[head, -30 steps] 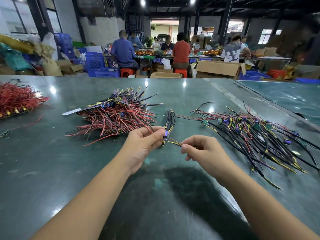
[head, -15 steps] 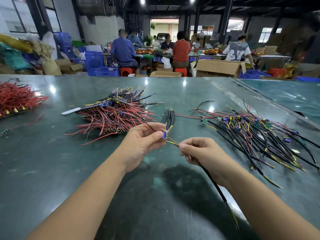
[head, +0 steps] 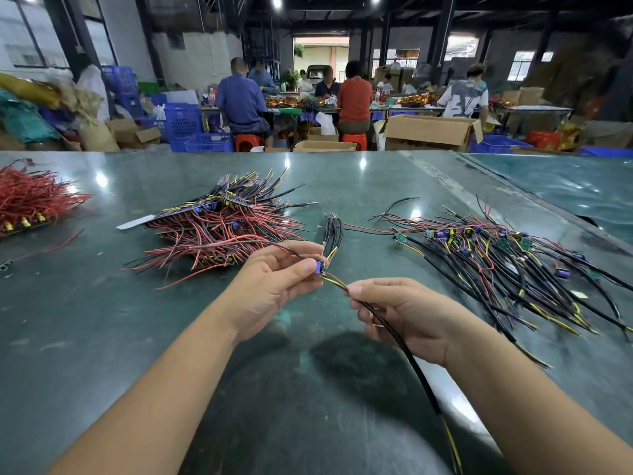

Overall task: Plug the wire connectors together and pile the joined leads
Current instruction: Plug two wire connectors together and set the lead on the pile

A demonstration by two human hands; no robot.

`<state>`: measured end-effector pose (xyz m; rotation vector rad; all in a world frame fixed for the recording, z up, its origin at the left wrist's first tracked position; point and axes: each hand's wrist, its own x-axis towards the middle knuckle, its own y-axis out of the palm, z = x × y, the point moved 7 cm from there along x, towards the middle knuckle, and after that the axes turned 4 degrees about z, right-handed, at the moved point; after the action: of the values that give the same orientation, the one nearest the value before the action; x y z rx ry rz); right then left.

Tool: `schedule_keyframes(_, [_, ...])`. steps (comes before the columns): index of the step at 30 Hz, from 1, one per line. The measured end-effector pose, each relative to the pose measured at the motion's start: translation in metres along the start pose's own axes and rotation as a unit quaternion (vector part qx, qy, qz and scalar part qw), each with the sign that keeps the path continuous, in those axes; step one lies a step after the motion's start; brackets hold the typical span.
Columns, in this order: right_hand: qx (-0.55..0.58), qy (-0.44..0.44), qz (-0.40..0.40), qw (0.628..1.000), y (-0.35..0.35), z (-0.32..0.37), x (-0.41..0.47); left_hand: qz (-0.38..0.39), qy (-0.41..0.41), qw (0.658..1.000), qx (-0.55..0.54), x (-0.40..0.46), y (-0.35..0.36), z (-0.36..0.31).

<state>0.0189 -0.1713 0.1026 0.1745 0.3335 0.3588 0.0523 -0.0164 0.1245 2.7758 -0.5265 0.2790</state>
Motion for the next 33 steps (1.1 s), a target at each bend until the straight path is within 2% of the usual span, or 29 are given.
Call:
schedule_keyframes(6, [-0.127,-0.149,-0.083,0.977,-0.004,0.017,-0.001,0.002,-0.018,1.000,-0.001,0.000,0.002,0.002])
schedule_keyframes(10, [-0.161,-0.231,-0.120,0.952,-0.001,0.025,-0.004,-0.006,-0.040,0.997,-0.063,0.001,0.004,0.006])
schedule_keyframes(15, [-0.152,-0.243,-0.135,0.949,-0.002,0.024,-0.003,-0.008,-0.042,0.996,-0.072,0.001,0.005,0.007])
schedule_keyframes(21, [-0.213,-0.204,-0.096,0.951,0.002,0.020,0.000,-0.023,-0.037,0.998,-0.046,0.000,0.004,0.006])
schedule_keyframes(28, [-0.371,-0.217,-0.150,0.890,-0.005,0.022,-0.001,-0.043,-0.038,0.998,0.014,0.000,0.005,0.010])
schedule_keyframes(33, [-0.405,-0.262,-0.166,0.860,-0.003,0.033,-0.006,-0.046,-0.042,0.998,0.027,0.000,0.004,0.012])
